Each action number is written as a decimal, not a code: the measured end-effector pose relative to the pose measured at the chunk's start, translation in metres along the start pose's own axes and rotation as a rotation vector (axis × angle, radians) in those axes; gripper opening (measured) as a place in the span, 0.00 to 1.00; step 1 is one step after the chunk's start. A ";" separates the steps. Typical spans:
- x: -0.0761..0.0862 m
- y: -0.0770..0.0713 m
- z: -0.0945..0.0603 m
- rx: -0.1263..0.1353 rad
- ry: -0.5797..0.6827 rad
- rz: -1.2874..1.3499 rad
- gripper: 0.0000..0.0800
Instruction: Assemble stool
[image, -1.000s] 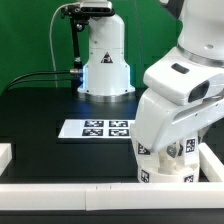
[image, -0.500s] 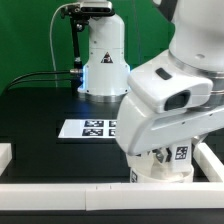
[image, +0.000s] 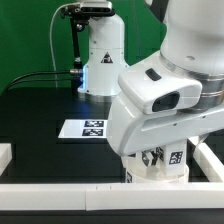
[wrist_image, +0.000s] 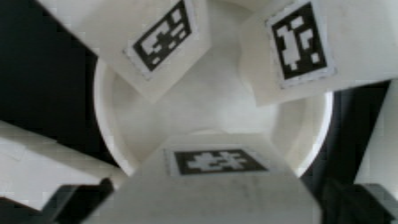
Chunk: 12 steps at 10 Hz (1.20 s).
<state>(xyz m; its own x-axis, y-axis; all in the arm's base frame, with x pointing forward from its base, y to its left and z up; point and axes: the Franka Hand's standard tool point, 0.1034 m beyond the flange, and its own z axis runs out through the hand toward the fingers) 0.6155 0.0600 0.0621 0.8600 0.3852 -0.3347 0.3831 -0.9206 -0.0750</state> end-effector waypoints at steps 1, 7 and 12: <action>0.000 0.000 0.000 0.000 0.000 0.001 0.78; -0.016 0.005 -0.058 0.011 0.044 -0.093 0.81; 0.001 0.028 -0.060 -0.066 0.212 -0.139 0.81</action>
Offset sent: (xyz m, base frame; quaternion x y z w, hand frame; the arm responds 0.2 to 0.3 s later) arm -0.0048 -0.0034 0.0439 0.0558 -0.0356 0.0078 0.9978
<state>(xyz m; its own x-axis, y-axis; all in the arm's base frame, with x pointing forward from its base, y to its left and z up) 0.6476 0.0383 0.1160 0.8462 0.5190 -0.1207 0.5179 -0.8544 -0.0426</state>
